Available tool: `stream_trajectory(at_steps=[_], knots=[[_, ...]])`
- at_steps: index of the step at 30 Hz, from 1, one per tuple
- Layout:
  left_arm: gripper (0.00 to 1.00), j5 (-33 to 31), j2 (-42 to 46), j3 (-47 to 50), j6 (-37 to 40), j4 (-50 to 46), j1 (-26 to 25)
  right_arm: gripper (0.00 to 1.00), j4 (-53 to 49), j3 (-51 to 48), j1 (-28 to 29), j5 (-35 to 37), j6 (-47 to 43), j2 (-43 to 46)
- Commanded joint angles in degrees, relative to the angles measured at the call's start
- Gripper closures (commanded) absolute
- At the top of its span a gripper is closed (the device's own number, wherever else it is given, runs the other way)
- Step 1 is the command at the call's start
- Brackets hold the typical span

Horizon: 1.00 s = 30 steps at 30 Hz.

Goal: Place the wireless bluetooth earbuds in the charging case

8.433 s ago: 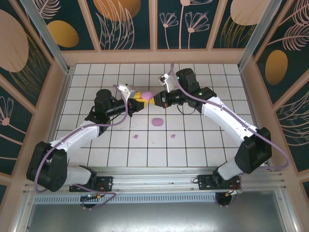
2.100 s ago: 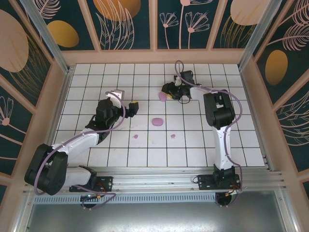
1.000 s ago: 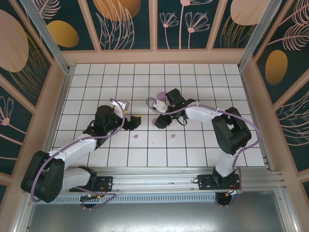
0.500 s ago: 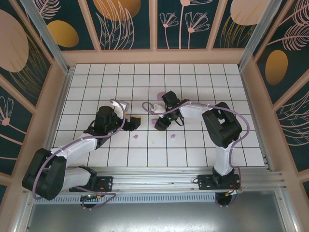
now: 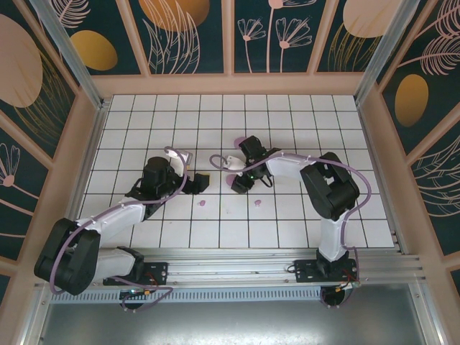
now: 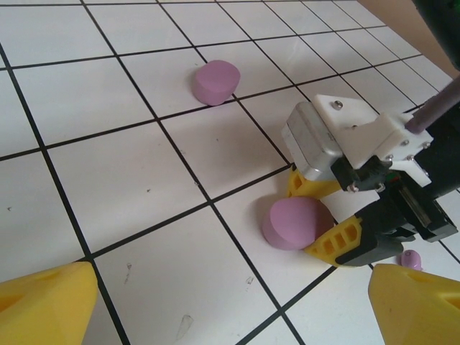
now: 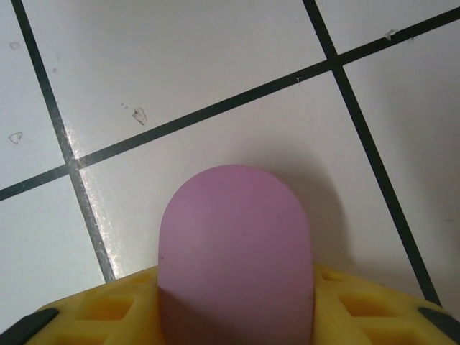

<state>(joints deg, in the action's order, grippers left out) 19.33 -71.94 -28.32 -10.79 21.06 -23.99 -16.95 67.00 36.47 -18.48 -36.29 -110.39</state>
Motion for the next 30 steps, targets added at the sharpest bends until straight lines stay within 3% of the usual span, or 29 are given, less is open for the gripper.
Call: stream_trajectory(at_steps=[1, 13, 23, 30], knots=[[0.06, 2.8, 0.0, -2.0, 0.6, -0.1, 0.4, 0.6, 1.0, -2.5, 1.6, 1.9, -2.0, 2.2], [0.14, 16.1, 8.4, 0.6, 9.0, 6.5, 0.4, 0.7, -1.7, -3.1, 2.0, -2.8, -1.7, 12.3], [0.11, 27.4, 13.2, -10.0, 26.2, -6.4, 0.4, 0.72, -18.0, 7.2, 3.1, -11.5, -1.9, 22.9], [0.11, 35.7, 8.2, -16.3, 29.0, -12.1, 0.4, 0.73, -26.4, 12.5, 3.3, -17.8, -0.6, 26.4]])
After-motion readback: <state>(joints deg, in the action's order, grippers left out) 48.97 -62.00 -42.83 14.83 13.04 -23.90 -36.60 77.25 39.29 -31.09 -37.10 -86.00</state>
